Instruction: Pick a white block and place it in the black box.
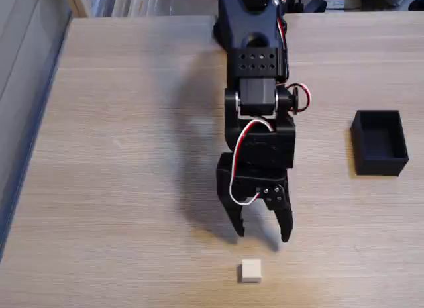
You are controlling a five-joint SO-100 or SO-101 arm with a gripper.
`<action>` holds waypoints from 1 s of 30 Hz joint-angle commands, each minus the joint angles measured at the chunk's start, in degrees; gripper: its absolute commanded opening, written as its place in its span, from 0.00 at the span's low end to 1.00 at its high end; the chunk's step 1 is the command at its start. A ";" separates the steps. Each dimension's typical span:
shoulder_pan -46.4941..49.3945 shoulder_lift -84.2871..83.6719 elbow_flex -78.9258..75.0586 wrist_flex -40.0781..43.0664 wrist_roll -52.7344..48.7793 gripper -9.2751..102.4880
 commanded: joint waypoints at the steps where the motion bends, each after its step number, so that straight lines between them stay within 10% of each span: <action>1: 0.35 -0.53 -3.52 0.18 -0.26 0.36; 30: 1.58 -13.97 -19.16 -1.76 -1.67 0.34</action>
